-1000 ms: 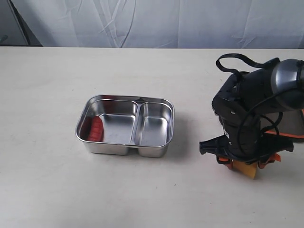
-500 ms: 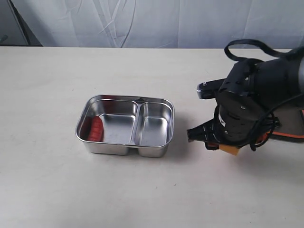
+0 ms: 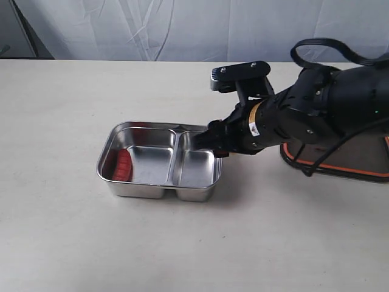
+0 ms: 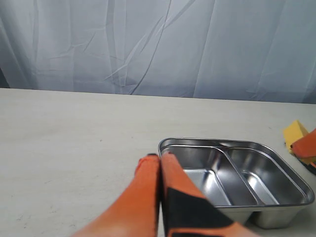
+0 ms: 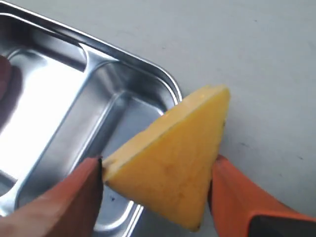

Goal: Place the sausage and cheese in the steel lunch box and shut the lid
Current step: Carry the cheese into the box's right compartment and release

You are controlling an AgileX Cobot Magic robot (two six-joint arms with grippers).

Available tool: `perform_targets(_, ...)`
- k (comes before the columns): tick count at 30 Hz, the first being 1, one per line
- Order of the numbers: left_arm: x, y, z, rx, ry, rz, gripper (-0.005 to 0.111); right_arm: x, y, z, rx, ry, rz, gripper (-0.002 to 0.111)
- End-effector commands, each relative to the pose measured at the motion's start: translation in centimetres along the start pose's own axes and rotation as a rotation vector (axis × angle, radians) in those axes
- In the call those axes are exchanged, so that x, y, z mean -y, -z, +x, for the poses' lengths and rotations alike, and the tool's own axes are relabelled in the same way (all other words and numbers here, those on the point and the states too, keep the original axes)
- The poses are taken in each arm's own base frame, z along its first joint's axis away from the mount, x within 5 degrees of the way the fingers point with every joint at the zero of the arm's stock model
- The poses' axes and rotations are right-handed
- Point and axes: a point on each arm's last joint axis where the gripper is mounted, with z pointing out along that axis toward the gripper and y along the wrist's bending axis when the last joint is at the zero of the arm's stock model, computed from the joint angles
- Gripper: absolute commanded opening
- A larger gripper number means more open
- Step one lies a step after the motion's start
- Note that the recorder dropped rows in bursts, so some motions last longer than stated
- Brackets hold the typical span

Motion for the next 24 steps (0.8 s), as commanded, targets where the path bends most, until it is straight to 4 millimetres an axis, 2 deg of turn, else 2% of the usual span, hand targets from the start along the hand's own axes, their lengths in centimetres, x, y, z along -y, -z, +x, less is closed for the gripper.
perform_targets(1,0.0,0.0,0.1,0.004,-0.002,0.004,0.0,-0.6,-1.7,-0.2,0.036,0.069,-0.049,-0.001)
perform_targets(7,0.0,0.0,0.1,0.004,-0.002,0.004,0.0,-0.8,-3.3,0.4,0.026,0.074,-0.067,-0.001)
perform_targets(16,0.0,0.0,0.1,0.004,-0.002,0.004,0.0,-3.0,-3.0,0.2,0.092,0.144,-0.146,-0.001)
perform_targets(24,0.0,0.0,0.1,0.004,-0.002,0.004,0.0,-2.5,-3.1,0.6,0.026,0.118,-0.099,-0.001)
